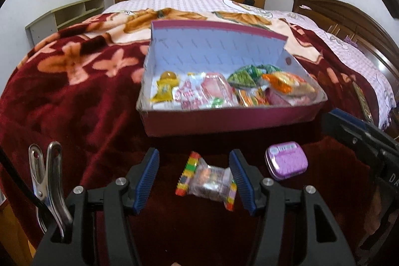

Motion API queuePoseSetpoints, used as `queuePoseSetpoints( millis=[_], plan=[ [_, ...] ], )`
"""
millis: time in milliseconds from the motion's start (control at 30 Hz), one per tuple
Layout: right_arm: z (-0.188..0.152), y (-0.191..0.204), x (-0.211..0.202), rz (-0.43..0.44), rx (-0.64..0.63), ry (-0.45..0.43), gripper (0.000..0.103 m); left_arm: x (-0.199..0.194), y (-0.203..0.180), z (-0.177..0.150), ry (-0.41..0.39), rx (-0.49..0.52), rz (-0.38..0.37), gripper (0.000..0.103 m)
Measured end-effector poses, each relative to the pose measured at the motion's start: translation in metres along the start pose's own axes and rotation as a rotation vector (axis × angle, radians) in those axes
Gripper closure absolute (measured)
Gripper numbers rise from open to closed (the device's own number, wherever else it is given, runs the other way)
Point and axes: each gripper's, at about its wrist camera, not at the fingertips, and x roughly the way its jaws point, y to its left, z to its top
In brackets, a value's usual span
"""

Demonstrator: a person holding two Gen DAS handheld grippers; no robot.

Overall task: Organize snacks
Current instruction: 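Move the left tool to the striped candy while the right tool approaches the purple tin, then grasp the striped candy with the left tool while the right tool grasps the purple tin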

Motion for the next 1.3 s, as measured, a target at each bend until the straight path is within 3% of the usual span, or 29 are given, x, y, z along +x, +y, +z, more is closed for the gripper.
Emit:
queuePoseSetpoints(
  millis=[300, 400, 667, 1100, 1300],
  plan=[
    [-0.013, -0.003, 0.007, -0.015, 0.003, 0.040, 0.048, 0.013, -0.005, -0.014, 0.043, 0.011, -0.017, 0.041],
    [-0.018, -0.004, 0.011, -0.018, 0.005, 0.056, 0.048, 0.017, -0.009, -0.018, 0.048, 0.036, -0.020, 0.029],
    [-0.026, -0.004, 0.017, -0.014, 0.005, 0.084, 0.048, 0.030, -0.020, -0.023, 0.057, 0.081, 0.005, 0.029],
    [-0.033, -0.004, 0.031, -0.011, 0.012, 0.128, 0.048, 0.045, -0.015, -0.026, 0.065, 0.044, 0.029, 0.029],
    [-0.034, -0.003, 0.032, -0.004, 0.012, 0.131, 0.048, 0.044, -0.012, -0.024, 0.057, 0.012, 0.034, 0.044]
  ],
)
